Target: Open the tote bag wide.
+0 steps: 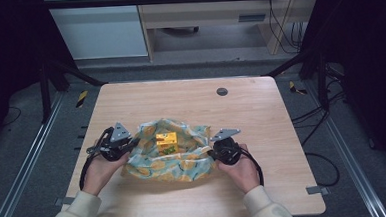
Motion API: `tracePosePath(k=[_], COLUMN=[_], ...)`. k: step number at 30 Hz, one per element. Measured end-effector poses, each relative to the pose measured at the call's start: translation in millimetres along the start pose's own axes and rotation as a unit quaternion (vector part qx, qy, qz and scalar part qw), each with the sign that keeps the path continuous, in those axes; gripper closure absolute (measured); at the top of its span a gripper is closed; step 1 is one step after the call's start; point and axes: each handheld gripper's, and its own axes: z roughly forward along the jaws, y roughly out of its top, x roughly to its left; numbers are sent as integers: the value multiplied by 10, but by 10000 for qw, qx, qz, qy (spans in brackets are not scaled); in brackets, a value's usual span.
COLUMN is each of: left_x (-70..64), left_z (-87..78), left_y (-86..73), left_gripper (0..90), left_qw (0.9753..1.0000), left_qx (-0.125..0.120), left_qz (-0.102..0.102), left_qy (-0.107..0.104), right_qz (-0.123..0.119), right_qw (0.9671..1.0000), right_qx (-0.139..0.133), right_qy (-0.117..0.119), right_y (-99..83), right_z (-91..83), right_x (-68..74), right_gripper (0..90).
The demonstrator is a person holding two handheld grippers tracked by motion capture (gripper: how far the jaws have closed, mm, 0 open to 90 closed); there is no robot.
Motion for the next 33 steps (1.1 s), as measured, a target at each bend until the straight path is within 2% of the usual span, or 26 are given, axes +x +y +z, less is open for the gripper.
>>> tracePosePath(k=[2, 8, 17, 25, 28, 33], left_x=[17, 42, -3, 25, 29, 34], left_z=[47, 155, 259, 315, 324, 348], left_y=[-40, -132, -203, -262, -267, -284], left_gripper=[854, 854, 853, 853, 853, 853], left_qw=[9999, 9994, 9976, 9964, 9963, 9961], left_qx=[80, 335, 683, 833, 847, 865], left_qz=[-75, -81, 119, 96, 89, 89], left_qy=[5, -27, -64, -83, -94, -113], right_qz=[12, -57, -70, -109, -177, -146], right_qw=[10000, 9998, 9991, 9986, 9983, 9982], right_qx=[34, 199, 415, 514, 543, 573], right_qy=[-7, -45, -42, -36, -60, -67], right_y=[-15, -42, -122, -149, -152, -157], right_z=[9, 47, 65, 63, 68, 80], right_x=[-27, -49, -116, -129, -126, -122], right_gripper=[871, 874, 878, 882, 884, 887])
